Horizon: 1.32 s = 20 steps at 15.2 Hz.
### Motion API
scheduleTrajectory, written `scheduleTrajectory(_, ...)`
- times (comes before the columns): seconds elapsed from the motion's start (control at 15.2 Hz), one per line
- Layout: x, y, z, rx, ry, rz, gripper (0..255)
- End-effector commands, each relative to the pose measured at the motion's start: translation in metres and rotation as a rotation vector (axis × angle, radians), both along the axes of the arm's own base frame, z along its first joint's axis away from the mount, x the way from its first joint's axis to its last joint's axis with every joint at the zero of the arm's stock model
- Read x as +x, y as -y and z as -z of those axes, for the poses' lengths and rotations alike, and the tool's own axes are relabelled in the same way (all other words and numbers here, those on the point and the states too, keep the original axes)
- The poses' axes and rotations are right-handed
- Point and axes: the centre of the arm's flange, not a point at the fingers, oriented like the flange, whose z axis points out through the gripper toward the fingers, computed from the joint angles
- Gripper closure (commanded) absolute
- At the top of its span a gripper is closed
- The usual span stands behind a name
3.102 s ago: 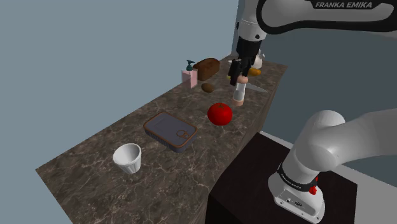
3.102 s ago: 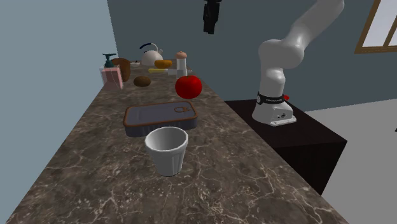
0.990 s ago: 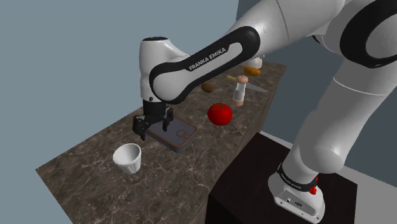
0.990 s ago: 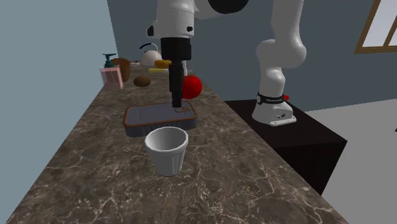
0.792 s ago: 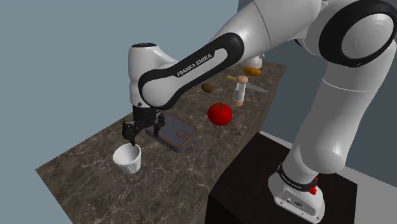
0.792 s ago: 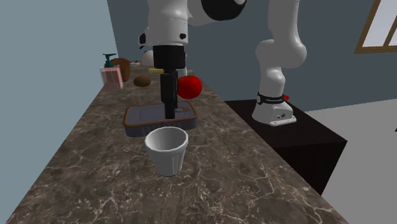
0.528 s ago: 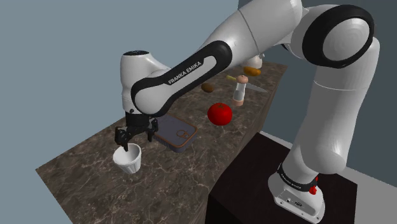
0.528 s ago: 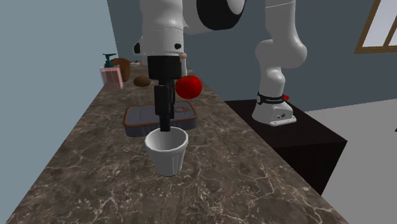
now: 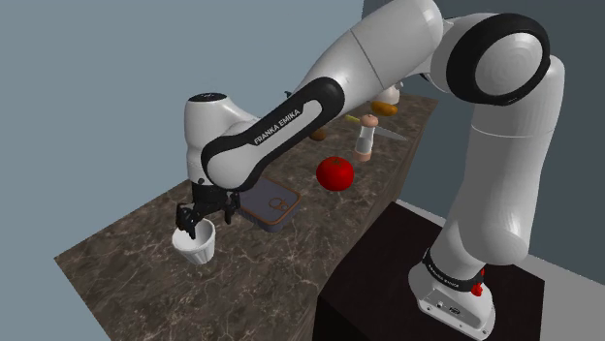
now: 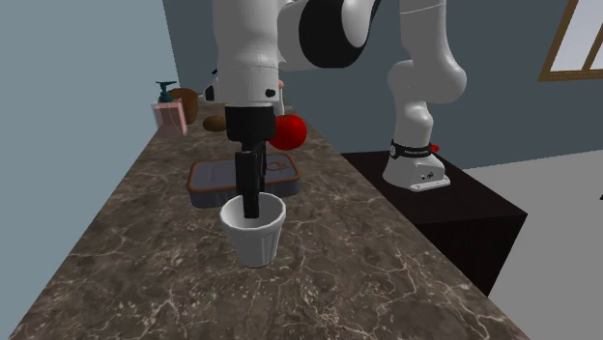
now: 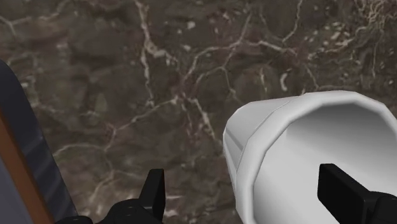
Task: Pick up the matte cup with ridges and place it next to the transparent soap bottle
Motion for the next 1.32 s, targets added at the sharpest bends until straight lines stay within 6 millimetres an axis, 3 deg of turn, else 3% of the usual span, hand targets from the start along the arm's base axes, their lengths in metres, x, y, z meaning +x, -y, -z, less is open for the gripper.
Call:
scheduleTrajectory(0.0, 0.000, 0.000, 0.000, 0.000, 0.000, 0.000, 0)
scheduleTrajectory(0.26, 0.000, 0.000, 0.000, 0.000, 0.000, 0.000, 0)
scheduleTrajectory(0.33, 0.000, 0.000, 0.000, 0.000, 0.000, 0.000, 255)
scheduleTrajectory(0.92, 0.000, 0.000, 0.000, 0.000, 0.000, 0.000, 255)
scheduleTrajectory(1.25, 0.000, 0.000, -0.026, 0.000, 0.000, 0.000, 255)
